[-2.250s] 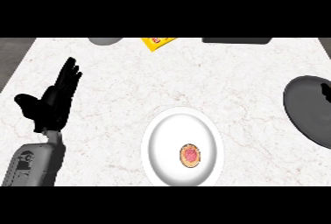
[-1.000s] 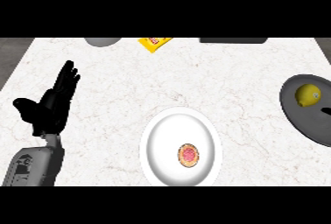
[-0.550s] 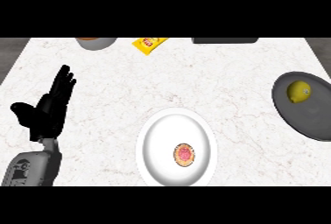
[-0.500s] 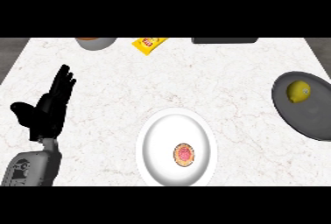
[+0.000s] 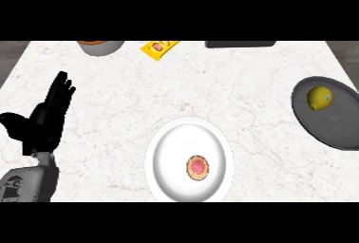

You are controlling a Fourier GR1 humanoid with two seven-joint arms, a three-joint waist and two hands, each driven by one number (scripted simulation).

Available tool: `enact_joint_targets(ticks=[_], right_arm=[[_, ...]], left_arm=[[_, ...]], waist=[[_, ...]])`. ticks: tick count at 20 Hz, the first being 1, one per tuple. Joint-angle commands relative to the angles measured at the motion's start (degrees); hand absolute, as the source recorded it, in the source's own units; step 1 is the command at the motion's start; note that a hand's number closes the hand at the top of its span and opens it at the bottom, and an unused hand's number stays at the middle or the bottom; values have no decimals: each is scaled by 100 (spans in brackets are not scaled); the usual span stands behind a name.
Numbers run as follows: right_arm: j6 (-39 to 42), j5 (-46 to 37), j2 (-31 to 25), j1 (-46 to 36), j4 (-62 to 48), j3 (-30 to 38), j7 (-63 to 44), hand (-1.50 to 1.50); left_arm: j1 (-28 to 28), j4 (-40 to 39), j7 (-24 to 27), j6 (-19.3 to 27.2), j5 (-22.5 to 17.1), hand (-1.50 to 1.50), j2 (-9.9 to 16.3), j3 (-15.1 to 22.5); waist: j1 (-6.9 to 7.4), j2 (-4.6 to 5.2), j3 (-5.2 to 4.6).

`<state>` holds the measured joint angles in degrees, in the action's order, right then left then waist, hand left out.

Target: Pick the lemon from the plate and place it in the pan

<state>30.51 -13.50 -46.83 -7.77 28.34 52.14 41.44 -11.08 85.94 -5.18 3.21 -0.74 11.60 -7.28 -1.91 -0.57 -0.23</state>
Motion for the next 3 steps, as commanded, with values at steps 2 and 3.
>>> enact_joint_targets(ticks=[2,3], right_arm=[[713,298,470,740,1084,-139,329,-150],[635,429,578,915,1379,-97,146,-150]], left_arm=[[-58,94,-133,71,87,0,-46,78],[49,24,-2,-143,-66,0,47,-17]], waist=[[16,10,-2],[49,21,0]])
